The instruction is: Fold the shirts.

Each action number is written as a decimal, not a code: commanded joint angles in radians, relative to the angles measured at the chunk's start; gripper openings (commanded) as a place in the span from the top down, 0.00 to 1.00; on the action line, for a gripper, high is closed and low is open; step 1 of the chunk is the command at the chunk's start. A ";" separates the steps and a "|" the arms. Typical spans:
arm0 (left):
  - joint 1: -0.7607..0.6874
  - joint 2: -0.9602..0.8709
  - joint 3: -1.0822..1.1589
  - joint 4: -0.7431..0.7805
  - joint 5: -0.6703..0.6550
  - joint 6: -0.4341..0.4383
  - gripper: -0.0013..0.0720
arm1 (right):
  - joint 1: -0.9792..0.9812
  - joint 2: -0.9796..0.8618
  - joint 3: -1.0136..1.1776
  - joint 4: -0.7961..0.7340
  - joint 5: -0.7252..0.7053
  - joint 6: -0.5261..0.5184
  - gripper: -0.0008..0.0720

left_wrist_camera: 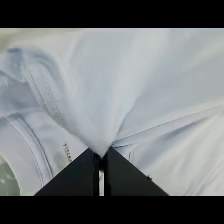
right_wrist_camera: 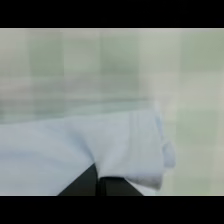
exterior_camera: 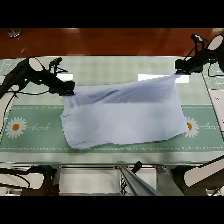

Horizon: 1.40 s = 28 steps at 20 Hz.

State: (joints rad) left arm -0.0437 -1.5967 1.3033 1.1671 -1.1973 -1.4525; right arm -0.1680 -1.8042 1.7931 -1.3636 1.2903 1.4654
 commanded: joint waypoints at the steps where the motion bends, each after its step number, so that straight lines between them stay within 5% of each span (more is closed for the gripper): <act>1: -0.002 0.004 -0.013 0.004 -0.133 -0.040 0.95 | -0.003 0.011 0.000 -0.008 0.155 -0.004 0.96; 10: 0.002 -0.013 -0.024 0.014 -0.181 -0.136 0.95 | -0.003 -0.058 0.000 -0.042 0.311 0.016 0.96; 11: 0.002 -0.013 -0.024 0.014 -0.190 -0.135 0.87 | -0.003 -0.058 0.000 -0.041 0.314 0.015 0.93; 12: 0.002 -0.012 -0.024 0.014 -0.204 -0.135 0.65 | -0.004 -0.058 0.000 -0.041 0.323 0.005 0.78; 13: 0.006 -0.010 -0.024 0.014 -0.225 -0.135 0.40 | -0.005 -0.055 0.000 -0.041 0.349 -0.025 0.71; 14: 0.011 -0.006 -0.024 0.015 -0.249 -0.134 0.26 | -0.005 -0.049 0.000 -0.040 0.378 -0.059 0.70; 15: 0.014 0.003 -0.024 0.015 -0.268 -0.128 0.26 | -0.013 -0.034 0.000 -0.018 0.390 -0.055 0.69; 17: 0.015 0.033 -0.024 0.016 -0.303 -0.126 0.26 | -0.026 0.014 0.000 -0.003 0.426 -0.056 0.46; 18: 0.014 0.056 -0.025 0.019 -0.317 -0.126 0.26 | -0.040 0.045 0.000 -0.005 0.446 -0.056 0.44; 23: 0.026 0.264 -0.195 0.046 -0.289 -0.081 0.26 | -0.179 0.205 0.000 -0.039 0.463 -0.057 0.44; 28: 0.076 0.496 -0.639 -0.024 -0.175 -0.060 0.26 | -0.391 0.248 0.000 0.167 0.428 -0.072 0.44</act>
State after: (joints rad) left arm 0.0074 -1.2190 0.8772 1.1942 -1.4338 -1.5356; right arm -0.4530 -1.5837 1.7931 -1.3029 1.7367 1.4014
